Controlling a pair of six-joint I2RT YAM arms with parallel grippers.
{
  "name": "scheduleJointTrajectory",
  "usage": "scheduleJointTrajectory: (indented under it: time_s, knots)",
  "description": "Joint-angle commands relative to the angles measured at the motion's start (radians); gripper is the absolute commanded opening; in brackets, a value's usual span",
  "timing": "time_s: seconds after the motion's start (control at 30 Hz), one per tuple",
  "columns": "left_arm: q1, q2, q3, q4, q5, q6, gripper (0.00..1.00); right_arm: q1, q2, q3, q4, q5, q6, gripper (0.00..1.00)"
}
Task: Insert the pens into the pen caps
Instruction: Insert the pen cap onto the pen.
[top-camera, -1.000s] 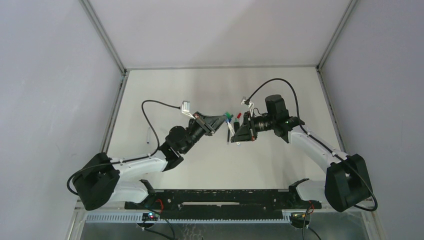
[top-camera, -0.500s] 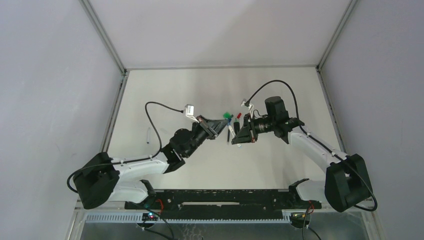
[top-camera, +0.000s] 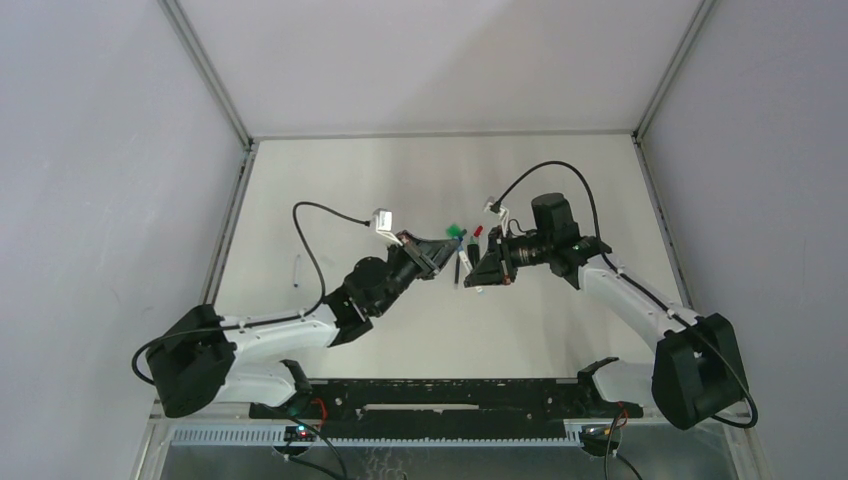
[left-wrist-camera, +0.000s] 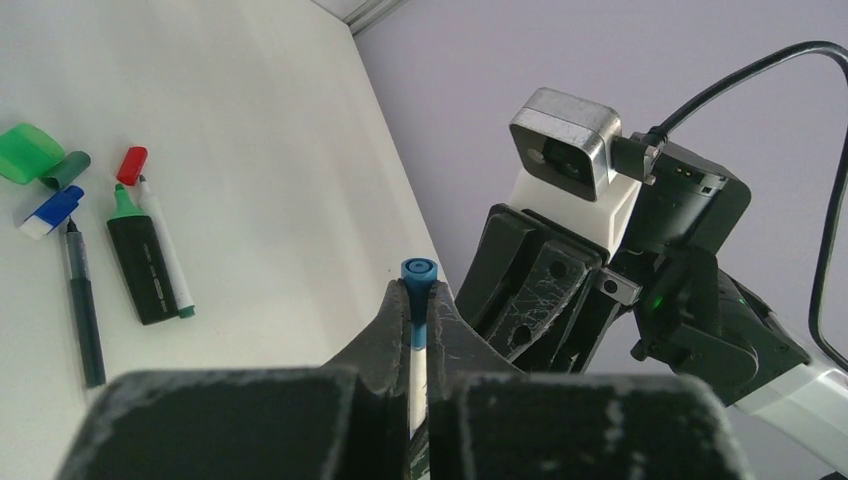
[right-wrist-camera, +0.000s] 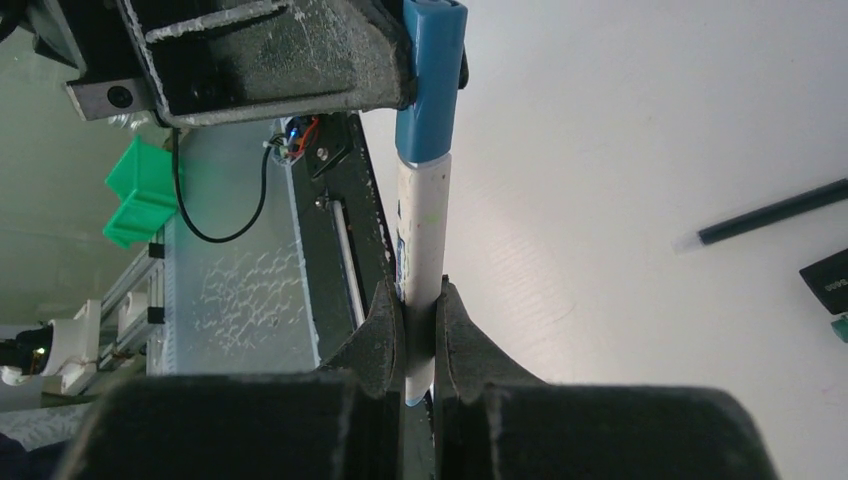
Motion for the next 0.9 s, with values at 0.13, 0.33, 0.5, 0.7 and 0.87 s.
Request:
scheduleJointTrajectory:
  time_s: [0.13,0.33,0.5,0.7,0.87]
  knots:
    - [-0.097,0.073,0.073,-0.062,0.020,0.020,0.00,-0.041,-0.035,0.002,0.139,0.039,0.089,0.00]
    - [-0.099,0.063,0.054,-0.006,0.058,0.048,0.06,-0.062,-0.075,-0.011,0.145,-0.001,0.038,0.00]
    - [-0.099,0.016,0.043,-0.002,0.068,0.080,0.23,-0.059,-0.102,-0.011,0.119,-0.028,-0.036,0.00]
    - [-0.099,-0.045,0.012,-0.008,0.061,0.106,0.43,-0.065,-0.120,-0.011,0.117,-0.066,-0.055,0.00]
    - [-0.099,-0.134,-0.058,-0.009,0.056,0.145,0.58,-0.088,-0.145,-0.011,0.119,-0.113,-0.063,0.00]
